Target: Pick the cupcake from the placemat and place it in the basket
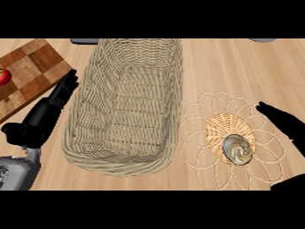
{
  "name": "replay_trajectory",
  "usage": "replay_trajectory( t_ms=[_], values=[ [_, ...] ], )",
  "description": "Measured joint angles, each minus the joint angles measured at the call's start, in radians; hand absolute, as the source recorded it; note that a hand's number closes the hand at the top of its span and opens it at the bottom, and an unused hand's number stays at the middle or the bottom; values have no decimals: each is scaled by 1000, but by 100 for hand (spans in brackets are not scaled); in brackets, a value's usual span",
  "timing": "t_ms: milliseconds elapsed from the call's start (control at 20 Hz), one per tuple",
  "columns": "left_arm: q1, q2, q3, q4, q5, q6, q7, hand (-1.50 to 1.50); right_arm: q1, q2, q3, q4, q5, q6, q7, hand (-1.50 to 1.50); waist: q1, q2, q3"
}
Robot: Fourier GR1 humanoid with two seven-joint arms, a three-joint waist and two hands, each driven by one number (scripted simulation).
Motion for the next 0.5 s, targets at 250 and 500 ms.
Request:
replay_trajectory(
  t_ms=[250,500],
  values=[
    [19,-21,35,-30,-24,-30,15,0,14,59,14,4,60,-7,-49,-150,-2,-1,0],
    [4,-65,54,-16,-60,-48,24,0,17,114,11,3,82,8,-82,-150,-3,-1,0]
  ],
)
